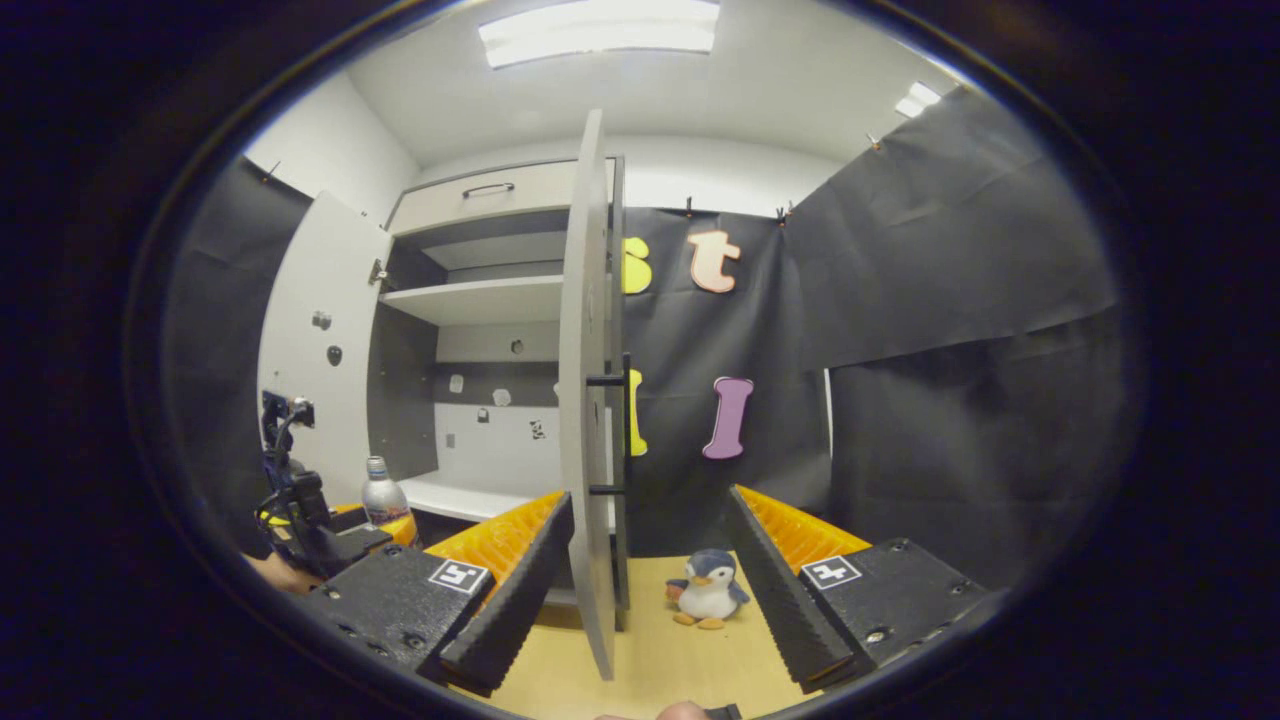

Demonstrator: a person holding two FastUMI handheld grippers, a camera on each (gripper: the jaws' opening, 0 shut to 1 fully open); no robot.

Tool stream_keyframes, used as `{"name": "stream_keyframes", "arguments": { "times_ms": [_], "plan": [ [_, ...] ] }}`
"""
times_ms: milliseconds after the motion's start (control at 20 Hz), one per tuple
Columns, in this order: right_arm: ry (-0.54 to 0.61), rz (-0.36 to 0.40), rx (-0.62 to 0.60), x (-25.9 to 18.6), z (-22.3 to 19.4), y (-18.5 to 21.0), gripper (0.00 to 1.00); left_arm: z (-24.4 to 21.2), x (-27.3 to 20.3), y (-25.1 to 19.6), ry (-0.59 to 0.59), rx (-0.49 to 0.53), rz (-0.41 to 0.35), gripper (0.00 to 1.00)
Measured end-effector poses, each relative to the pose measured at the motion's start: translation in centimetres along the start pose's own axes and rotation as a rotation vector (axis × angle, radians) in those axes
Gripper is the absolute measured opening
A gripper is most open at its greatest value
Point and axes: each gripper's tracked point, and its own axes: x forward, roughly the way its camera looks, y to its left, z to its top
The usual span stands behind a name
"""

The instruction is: Grasp the bottle in the cabinet with the left hand and place it on the coaster, then close the right door with the right hand and the left door with the left hand.

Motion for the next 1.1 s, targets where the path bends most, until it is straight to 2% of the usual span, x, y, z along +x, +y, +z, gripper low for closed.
{"name": "stream_keyframes", "arguments": {
  "times_ms": [50,100,200,400,500,550,650,750,1000,1050,1100],
  "plan": [
    [0.006,0.001,-0.002,0.0,-0.2,0.0,0.96,-0.3,-0.5,-0.4,-0.007,0.007,-0.011,0.82],
    [0.013,0.003,-0.002,0.1,-0.5,0.2,0.96,-0.7,-1.1,-0.6,-0.009,0.009,-0.016,0.77],
    [0.024,0.003,0.001,0.1,-0.9,0.3,0.96,-1.5,-2.3,-1.0,-0.01,0.009,-0.025,0.81],
    [0.048,-0.005,0.004,0.0,-1.7,0.2,0.99,-3.9,-4.0,-2.0,0.002,0.015,-0.042,0.79],
    [0.055,-0.009,0.003,-0.1,-1.8,0.2,0.96,-5.5,-4.5,-2.1,0.023,0.027,-0.043,0.77],
    [0.057,-0.012,0.002,-0.1,-1.8,0.1,0.99,-6.5,-4.6,-2.4,0.047,0.017,-0.051,0.81],
    [0.062,-0.017,0.0,0.0,-1.9,0.2,0.99,-8.6,-5.2,-3.1,0.101,-0.013,-0.064,0.81],
    [0.07,-0.019,-0.001,0.0,-2.1,0.3,0.99,-9.9,-5.5,-3.5,0.122,-0.017,-0.074,0.77],
    [0.079,-0.031,-0.01,0.0,-2.2,0.4,0.99,-13.5,-6.3,-4.3,0.171,0.024,-0.097,0.77],
    [0.08,-0.034,-0.01,-0.1,-2.3,0.5,0.99,-14.3,-6.6,-4.3,0.184,0.034,-0.099,0.81],
    [0.081,-0.03,-0.008,-0.2,-2.3,0.6,0.99,-14.8,-6.8,-4.4,0.188,0.047,-0.098,0.78]
  ]
}}
